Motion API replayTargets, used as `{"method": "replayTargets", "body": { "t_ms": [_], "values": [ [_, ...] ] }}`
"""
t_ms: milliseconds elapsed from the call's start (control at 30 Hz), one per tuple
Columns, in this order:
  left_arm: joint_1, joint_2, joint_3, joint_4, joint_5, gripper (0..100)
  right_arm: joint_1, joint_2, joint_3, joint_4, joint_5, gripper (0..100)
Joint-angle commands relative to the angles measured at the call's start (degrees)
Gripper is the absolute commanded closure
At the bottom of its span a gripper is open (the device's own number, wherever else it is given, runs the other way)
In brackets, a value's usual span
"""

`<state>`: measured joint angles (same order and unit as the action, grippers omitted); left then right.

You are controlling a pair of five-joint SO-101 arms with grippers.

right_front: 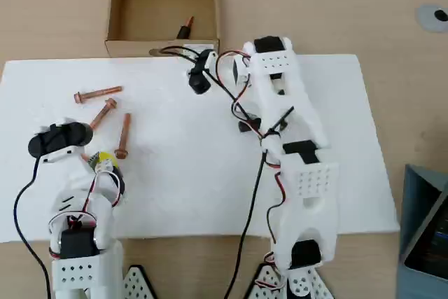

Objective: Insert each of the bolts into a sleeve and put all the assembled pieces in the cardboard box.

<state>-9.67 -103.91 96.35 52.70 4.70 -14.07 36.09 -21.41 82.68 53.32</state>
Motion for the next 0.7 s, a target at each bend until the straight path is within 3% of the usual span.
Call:
{"method": "replayTargets", "body": {
  "t_ms": [0, 267, 667],
  "values": [
    [-0.6, -0.6, 0.6, -0.8, 0.2, 100, -1.4, 0.6, -2.9, 0.3, 0.5, 85.7],
    [-0.6, -0.6, 0.6, -0.8, 0.2, 100, -3.3, 2.9, -3.0, 0.3, 0.9, 98.4],
    [-0.5, -0.6, 0.6, -0.8, -0.1, 100, -3.9, 0.1, -7.6, 4.2, -0.9, 98.8]
  ]
}}
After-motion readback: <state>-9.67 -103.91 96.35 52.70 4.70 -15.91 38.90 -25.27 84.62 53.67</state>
